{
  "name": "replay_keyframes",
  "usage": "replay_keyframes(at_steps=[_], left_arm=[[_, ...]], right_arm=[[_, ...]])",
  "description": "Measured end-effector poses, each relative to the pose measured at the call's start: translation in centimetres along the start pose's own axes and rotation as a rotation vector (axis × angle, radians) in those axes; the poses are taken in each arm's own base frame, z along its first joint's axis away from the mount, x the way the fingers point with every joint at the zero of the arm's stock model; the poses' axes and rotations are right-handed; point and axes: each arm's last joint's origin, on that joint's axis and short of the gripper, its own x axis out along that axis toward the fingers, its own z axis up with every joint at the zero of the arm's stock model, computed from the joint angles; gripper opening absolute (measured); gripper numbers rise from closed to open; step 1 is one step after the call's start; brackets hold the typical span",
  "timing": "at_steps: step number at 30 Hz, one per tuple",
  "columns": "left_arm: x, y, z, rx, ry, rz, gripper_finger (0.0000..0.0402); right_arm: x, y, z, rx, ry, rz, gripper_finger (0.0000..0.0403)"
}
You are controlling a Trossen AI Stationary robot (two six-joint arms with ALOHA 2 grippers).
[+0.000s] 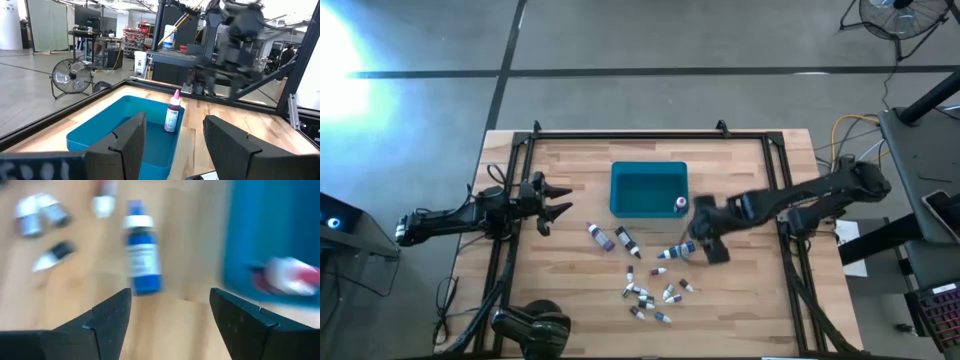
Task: Pick & Place food coloring
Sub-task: Put the blue food coloring bottle into the blue bin
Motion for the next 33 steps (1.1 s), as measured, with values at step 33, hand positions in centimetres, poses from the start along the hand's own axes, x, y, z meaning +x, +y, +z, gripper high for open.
replay_keyframes(at_steps=[33], left_arm=[[0.0,0.0,0.0,0.000,0.003,0.000,0.0176]], right_arm=[[12.5,2.9,6.1,-0.015,0.218,-0.028,0.0226]])
